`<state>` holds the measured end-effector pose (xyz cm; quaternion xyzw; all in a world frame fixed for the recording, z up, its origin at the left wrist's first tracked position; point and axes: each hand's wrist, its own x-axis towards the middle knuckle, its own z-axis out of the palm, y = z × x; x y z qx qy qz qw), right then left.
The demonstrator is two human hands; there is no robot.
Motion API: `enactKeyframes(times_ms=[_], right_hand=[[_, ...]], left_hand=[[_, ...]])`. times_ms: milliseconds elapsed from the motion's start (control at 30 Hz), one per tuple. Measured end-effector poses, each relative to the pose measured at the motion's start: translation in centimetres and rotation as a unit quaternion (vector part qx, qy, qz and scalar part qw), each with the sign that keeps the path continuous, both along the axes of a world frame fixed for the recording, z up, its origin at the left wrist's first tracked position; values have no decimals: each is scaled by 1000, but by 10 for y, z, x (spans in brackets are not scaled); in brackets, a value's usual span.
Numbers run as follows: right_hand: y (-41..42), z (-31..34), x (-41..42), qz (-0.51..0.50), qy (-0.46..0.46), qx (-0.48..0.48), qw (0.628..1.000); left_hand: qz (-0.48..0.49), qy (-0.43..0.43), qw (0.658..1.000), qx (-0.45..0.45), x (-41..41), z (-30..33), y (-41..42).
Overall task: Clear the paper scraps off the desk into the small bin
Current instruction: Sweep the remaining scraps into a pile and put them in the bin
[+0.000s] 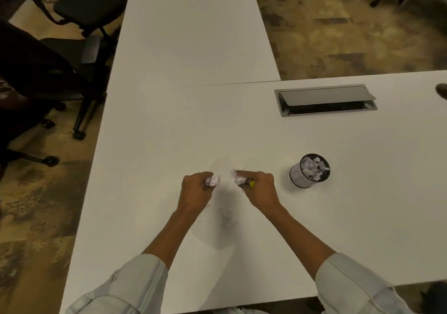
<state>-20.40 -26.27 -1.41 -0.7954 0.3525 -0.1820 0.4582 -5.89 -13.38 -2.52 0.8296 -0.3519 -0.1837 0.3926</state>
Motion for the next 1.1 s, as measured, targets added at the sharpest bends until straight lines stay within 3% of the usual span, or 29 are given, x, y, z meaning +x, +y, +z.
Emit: enactKeyframes(times_ms=[167, 300, 400, 533, 800, 967, 1100], right_hand=[[-70, 32, -61, -126, -2, 3, 992], [-121, 32, -97, -190, 80, -57, 977], [-138, 19, -105, -188, 93, -74, 975], [-135, 5, -109, -166, 32, -136, 976], [-141, 4, -125, -121, 51, -133, 982], [-153, 22, -142, -87, 25, -50, 995], [-157, 29, -162, -171, -23, 29, 985]], left_hand=[[-60, 29, 996, -61, -36, 21, -59], [-96, 51, 992, -61, -68, 28, -105], [-108, 65, 990, -55, -87, 32, -132], [-123, 56, 990, -40, -101, 31, -157], [-144, 38, 989, 7, -108, 31, -191], [-153, 30, 987, 27, -112, 31, -207], [-172, 36, 984, 21, -118, 30, -217]])
